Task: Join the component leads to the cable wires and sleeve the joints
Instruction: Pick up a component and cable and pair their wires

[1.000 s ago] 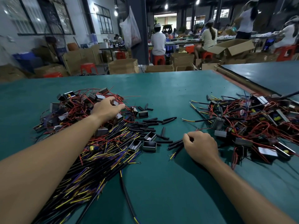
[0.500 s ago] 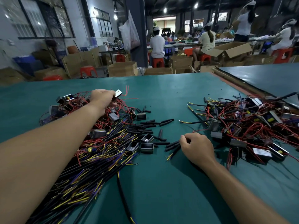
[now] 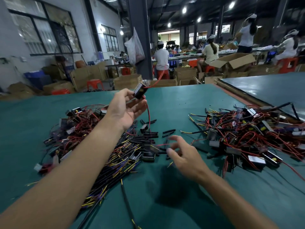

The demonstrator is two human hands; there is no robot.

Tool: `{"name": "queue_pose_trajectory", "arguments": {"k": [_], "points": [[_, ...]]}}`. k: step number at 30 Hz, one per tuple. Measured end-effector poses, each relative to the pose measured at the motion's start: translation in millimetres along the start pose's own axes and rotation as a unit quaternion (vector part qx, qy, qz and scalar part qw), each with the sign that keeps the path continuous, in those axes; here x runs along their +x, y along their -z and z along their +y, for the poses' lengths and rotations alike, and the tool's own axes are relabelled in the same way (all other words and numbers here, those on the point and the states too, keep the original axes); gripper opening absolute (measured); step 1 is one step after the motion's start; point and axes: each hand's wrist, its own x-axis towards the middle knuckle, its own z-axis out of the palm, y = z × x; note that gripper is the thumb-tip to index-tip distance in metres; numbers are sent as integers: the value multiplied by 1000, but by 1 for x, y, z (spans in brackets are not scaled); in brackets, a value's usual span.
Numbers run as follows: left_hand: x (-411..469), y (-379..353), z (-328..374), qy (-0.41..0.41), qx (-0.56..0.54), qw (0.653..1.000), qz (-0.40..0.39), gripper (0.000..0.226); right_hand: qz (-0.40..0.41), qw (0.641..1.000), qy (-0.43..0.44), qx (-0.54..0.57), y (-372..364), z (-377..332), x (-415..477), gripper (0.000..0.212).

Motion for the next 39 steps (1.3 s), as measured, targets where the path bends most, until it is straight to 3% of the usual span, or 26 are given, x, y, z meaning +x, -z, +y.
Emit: {"name": "queue_pose_trajectory", "arguments": {"k": [3,5,7,10,13,16,18,23,28,31,35,37,39], "points": [[-23,-8,-10,16,-76,997,-25,22,-48,998,27,-4,-5,-9,-6,53],[-33,-9,-19,12,-96,995,-39,23,-48,997,62,-20,-7,-16,-8,42],[-40,-6,-28,4,-99,994,-44,23,-52,996,66,-3,-7,-21,-8,15],[-43,5,-45,4,-105,994,-30,24,-92,993,47,61,-9,-24,-11,22],[-43,19,-69,26,-99,995,-6,21,-143,981,24,130,-11,-32,-16,9],[-42,35,-92,38,-81,996,31,16,-226,955,-20,192,-9,-37,-18,24],[-42,43,-102,31,-60,997,41,13,-251,947,-26,197,-8,-37,-19,15],[-47,56,-107,-16,121,990,69,1,-213,960,-48,176,-16,-35,-22,23],[-49,60,-108,11,279,960,32,18,-107,990,-39,87,-17,-27,-16,26],[-55,53,-110,-67,299,952,18,21,-74,992,-42,95,-16,-26,-15,26],[-53,55,-107,-149,303,937,92,11,-55,990,-59,115,-17,-23,-14,22],[-52,55,-107,-132,330,932,73,12,-44,990,-63,122,-16,-21,-12,15],[-54,53,-113,-70,347,935,6,20,-37,992,-57,110,-15,-19,-11,6]]}}
